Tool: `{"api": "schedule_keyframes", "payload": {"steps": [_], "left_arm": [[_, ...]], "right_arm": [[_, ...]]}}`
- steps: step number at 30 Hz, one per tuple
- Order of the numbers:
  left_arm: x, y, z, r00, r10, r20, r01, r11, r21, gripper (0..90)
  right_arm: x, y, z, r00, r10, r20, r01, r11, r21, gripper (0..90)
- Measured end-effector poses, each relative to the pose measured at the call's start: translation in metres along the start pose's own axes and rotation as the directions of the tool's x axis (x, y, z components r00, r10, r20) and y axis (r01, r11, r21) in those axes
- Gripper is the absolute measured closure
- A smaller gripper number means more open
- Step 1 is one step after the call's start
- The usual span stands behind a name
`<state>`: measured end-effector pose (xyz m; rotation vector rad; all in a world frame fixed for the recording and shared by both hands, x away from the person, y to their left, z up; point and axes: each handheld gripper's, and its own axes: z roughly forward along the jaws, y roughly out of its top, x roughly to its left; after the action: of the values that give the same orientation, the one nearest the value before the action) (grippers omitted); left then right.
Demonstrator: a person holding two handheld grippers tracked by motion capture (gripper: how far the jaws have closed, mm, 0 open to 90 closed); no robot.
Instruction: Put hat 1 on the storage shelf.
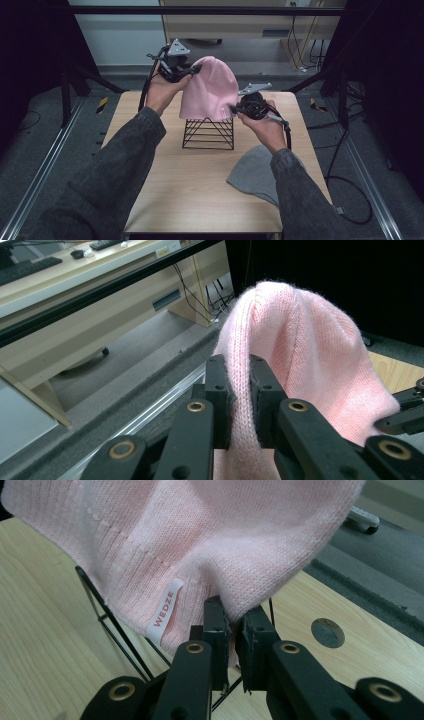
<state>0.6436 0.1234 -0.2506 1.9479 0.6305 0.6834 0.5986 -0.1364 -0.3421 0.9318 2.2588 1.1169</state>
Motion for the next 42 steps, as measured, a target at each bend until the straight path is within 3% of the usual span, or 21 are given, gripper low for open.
{"api": "schedule_keyframes", "payload": {"steps": [11, 17, 37, 42], "left_arm": [[-0.014, -0.007, -0.007, 0.9997, 0.024, 0.004, -0.024, 0.9997, 0.004, 81.0], [-0.018, -0.019, -0.008, 0.9997, 0.002, 0.024, -0.002, 1.0, -0.004, 80.5], [-0.034, -0.048, -0.014, 0.9992, -0.004, 0.041, 0.004, 0.9999, 0.016, 80.2], [-0.034, -0.057, -0.012, 0.9984, -0.026, 0.05, 0.025, 0.9993, 0.027, 80.2]], "right_arm": [[0.007, -0.008, 0.0, 0.9994, -0.032, -0.01, 0.032, 0.999, 0.012, 83.6], [0.009, -0.015, 0.002, 0.9993, -0.035, -0.013, 0.036, 0.999, 0.023, 83.6], [0.012, -0.041, 0.018, 0.999, -0.041, -0.018, 0.042, 0.994, 0.099, 82.7], [0.012, -0.044, 0.019, 0.9994, -0.033, -0.004, 0.033, 0.994, 0.106, 70.8]]}}
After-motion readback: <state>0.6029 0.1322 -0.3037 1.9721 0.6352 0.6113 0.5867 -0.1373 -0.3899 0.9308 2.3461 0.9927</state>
